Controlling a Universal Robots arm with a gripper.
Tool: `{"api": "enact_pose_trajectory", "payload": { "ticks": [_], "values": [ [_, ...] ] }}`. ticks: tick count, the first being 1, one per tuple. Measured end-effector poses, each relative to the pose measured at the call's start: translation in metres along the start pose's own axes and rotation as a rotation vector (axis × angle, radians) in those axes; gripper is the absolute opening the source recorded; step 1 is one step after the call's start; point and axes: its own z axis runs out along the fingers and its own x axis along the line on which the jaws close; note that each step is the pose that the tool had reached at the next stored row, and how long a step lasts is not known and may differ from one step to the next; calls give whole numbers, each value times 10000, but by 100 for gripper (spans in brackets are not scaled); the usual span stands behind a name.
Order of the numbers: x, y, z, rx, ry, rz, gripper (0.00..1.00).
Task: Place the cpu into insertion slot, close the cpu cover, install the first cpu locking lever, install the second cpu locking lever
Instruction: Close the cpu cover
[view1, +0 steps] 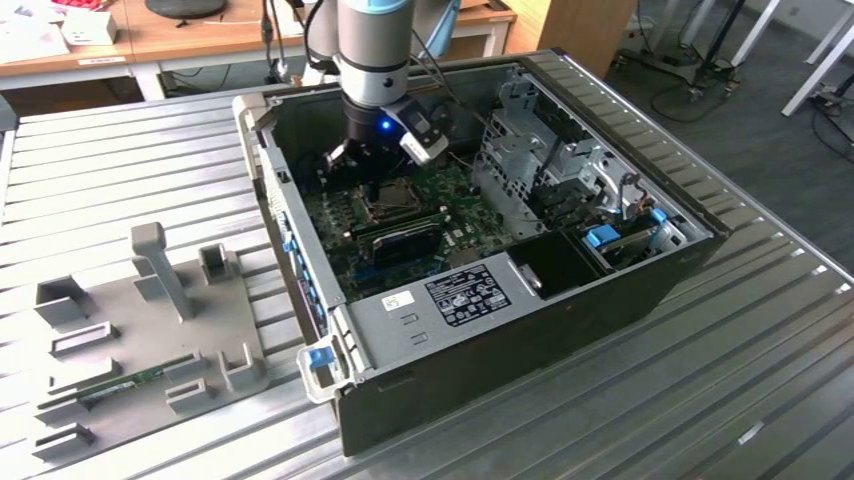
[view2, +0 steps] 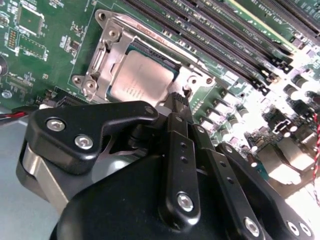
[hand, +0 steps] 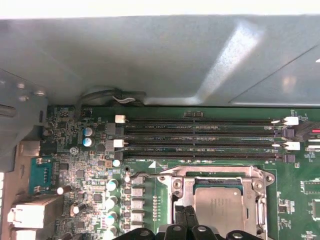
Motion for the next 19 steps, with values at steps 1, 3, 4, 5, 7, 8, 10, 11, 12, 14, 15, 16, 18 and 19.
{"api": "enact_pose_trajectory", "payload": {
  "ticks": [1,3,4,5,7,8,10,11,12,14,15,16,18,19],
  "values": [
    [0,1,-14,0,0,0,10],
    [-1,3,-41,0,1,0,10],
    [-1,3,-51,0,1,0,10],
    [-2,4,-59,1,1,0,10],
    [-2,4,-62,-2,-1,0,10],
    [-2,4,-62,-2,-1,-1,10],
    [-2,4,-63,-1,0,-1,10],
    [-2,4,-63,0,1,0,10],
    [-2,4,-63,0,0,0,10],
    [-2,4,-64,0,0,-1,10],
    [-2,4,-65,1,1,-1,10],
    [-2,4,-72,6,5,0,10],
    [-3,6,-88,1,1,0,10],
    [-3,6,-98,3,1,-1,10]
  ]
}}
